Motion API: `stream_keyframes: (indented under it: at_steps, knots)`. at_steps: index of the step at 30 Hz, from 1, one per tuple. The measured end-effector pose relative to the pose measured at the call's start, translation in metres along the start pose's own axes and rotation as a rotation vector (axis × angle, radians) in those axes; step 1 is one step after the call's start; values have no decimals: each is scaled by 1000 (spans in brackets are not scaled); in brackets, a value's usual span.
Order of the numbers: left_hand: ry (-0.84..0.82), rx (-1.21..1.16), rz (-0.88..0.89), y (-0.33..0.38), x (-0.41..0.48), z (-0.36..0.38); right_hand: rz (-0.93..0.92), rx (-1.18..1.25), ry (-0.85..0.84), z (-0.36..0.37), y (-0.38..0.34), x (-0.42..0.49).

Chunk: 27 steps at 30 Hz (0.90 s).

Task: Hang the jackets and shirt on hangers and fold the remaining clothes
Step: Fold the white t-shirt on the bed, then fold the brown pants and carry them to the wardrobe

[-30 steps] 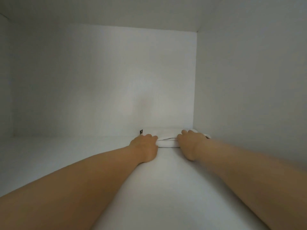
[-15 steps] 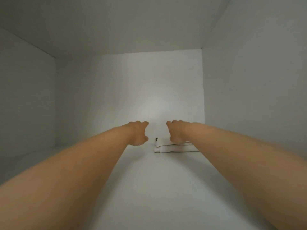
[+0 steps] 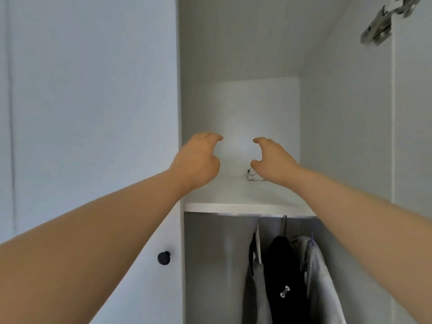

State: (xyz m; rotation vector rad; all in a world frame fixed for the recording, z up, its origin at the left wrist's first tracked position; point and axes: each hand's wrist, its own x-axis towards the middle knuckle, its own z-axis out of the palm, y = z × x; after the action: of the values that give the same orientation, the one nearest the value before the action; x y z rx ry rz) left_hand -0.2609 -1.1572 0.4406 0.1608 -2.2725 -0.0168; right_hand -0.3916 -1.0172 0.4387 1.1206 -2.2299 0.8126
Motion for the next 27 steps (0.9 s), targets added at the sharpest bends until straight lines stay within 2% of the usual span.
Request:
stream_keyframes:
  at_steps: [4,7,11,18,21,27]
  knots:
    - [-29,33,-50,-18,-73,-51,-85,35,-17,9,-61,-54]
    - [-61,82,-165,-46,-129,-84,-170,95,57,27,-116,-87]
    - [-77,178,-316,-91,-221,-122,-301,316,93,68,-195,-127]
    - [-90,345,-736,-150,-405,-215,-480,524,-225,168,-364,-211]
    - [-97,417,-904,-150,-486,-257,-551,623,-408,197,-436,-265]
    - [-100,559,-1323,-123,-665,-316,-820,727,-751,248,-557,-405]
